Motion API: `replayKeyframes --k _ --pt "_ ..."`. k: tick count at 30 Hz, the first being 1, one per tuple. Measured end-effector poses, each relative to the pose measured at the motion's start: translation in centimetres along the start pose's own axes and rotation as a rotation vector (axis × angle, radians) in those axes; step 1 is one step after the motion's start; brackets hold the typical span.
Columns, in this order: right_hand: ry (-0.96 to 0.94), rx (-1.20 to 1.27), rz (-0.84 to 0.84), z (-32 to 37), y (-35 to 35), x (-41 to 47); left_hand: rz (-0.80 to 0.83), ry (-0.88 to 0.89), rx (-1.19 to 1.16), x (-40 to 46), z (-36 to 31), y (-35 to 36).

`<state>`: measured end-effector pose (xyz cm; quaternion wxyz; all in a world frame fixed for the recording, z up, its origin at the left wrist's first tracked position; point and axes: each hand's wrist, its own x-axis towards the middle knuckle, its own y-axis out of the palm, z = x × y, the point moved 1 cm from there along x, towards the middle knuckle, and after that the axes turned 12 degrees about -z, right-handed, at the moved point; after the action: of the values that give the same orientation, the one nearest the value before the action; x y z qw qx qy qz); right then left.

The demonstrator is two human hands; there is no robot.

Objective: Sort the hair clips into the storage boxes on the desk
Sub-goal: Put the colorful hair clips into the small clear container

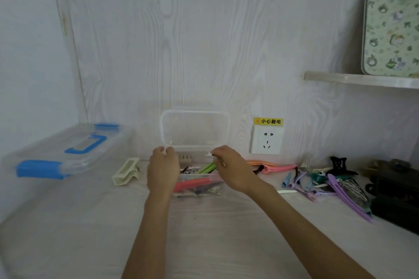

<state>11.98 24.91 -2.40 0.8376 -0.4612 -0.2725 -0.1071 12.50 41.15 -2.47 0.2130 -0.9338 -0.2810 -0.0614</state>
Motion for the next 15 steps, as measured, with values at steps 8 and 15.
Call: replayKeyframes --k 8,15 --pt "-0.039 0.113 0.384 2.4 -0.3 2.1 -0.092 -0.058 -0.104 -0.4 -0.2 -0.1" --pt "-0.016 0.137 -0.083 -2.9 -4.2 -1.1 -0.364 0.542 -0.097 -3.8 -2.8 0.6"
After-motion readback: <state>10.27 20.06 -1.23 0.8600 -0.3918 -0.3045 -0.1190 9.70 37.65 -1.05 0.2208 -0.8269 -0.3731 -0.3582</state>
